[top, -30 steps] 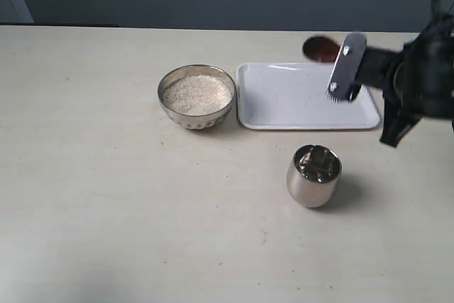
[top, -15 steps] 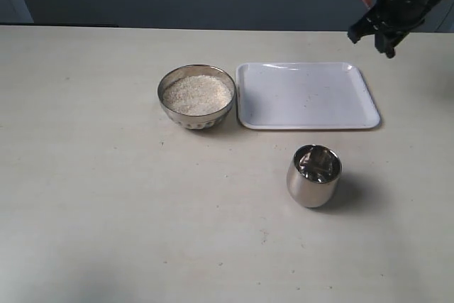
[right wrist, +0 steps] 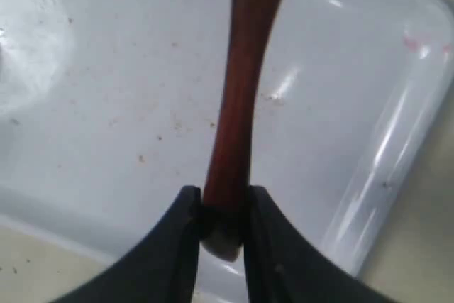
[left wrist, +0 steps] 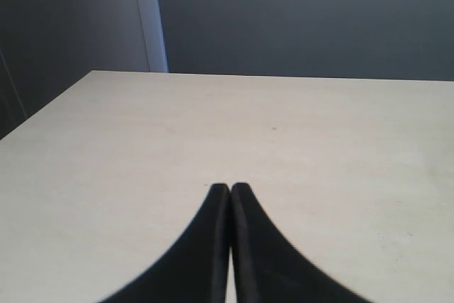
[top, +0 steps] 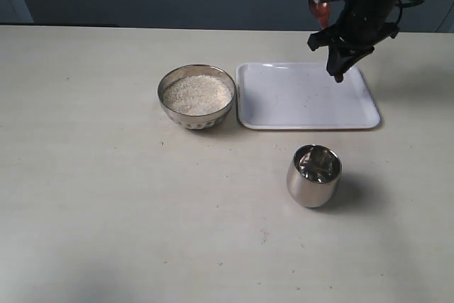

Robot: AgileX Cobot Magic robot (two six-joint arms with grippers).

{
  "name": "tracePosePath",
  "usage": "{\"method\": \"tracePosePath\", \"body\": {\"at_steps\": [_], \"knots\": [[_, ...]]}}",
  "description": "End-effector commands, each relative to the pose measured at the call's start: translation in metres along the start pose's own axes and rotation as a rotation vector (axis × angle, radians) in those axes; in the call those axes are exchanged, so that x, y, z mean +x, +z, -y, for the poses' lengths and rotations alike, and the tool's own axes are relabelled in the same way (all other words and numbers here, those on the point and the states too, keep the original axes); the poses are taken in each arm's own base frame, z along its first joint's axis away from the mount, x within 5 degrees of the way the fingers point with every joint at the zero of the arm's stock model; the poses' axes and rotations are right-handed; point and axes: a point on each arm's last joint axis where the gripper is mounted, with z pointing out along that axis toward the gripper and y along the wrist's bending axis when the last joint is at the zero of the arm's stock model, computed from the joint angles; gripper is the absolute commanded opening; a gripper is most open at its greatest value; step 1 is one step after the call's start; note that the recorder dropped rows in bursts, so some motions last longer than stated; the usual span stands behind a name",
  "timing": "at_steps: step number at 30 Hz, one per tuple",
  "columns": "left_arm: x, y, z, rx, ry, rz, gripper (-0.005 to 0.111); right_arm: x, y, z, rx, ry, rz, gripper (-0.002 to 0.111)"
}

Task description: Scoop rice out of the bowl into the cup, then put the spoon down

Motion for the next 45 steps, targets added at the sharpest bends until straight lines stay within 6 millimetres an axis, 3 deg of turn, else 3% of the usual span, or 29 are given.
{"method": "tracePosePath", "body": {"at_steps": [1,10,11,14,15,24,25,27,28,33,34,36,40,45], "knots": [[0.001,0.001,0.0,-0.002,-0.003,-0.003,0.001,0.014,0.018,-0.001,-0.029,0.02,-0.077,-0.001],[0.001,0.001,0.0,-0.002,-0.003,-0.003,0.001,0.034,0.026,0.0,0.001,0.007,-0.161,0.0],[0.001,0.001,0.0,-0.002,-0.003,-0.003,0.001,0.034,0.025,0.002,0.018,-0.001,-0.166,0.004],[0.001,0.001,0.0,-0.002,-0.003,-0.003,0.001,0.035,0.025,0.005,0.046,-0.014,-0.175,0.035],[0.001,0.001,0.0,-0.002,-0.003,-0.003,0.001,0.035,0.025,0.004,0.046,-0.016,-0.175,0.037],[0.001,0.001,0.0,-0.002,-0.003,-0.003,0.001,0.032,0.02,-0.008,0.062,-0.041,-0.168,0.037],[0.001,0.001,0.0,-0.002,-0.003,-0.003,0.001,0.031,0.014,-0.007,0.066,-0.026,-0.154,0.037],[0.001,0.001,0.0,-0.002,-0.003,-0.003,0.001,0.03,-0.011,-0.011,0.082,-0.026,-0.1,0.023],[0.001,0.001,0.0,-0.002,-0.003,-0.003,0.001,0.029,-0.032,-0.015,0.083,-0.016,-0.052,0.004],[0.001,0.001,0.0,-0.002,-0.003,-0.003,0.001,0.037,-0.108,-0.033,0.08,-0.002,0.189,0.0],[0.001,0.001,0.0,-0.002,-0.003,-0.003,0.001,0.047,-0.134,-0.042,0.074,0.006,0.315,0.0],[0.001,0.001,0.0,-0.002,-0.003,-0.003,0.001,0.065,-0.156,-0.051,0.075,0.022,0.454,0.0],[0.001,0.001,0.0,-0.002,-0.003,-0.003,0.001,0.115,-0.174,-0.063,0.099,0.073,0.679,0.0],[0.001,0.001,0.0,-0.002,-0.003,-0.003,0.001,0.186,-0.149,-0.069,0.156,0.123,0.82,0.0]]}}
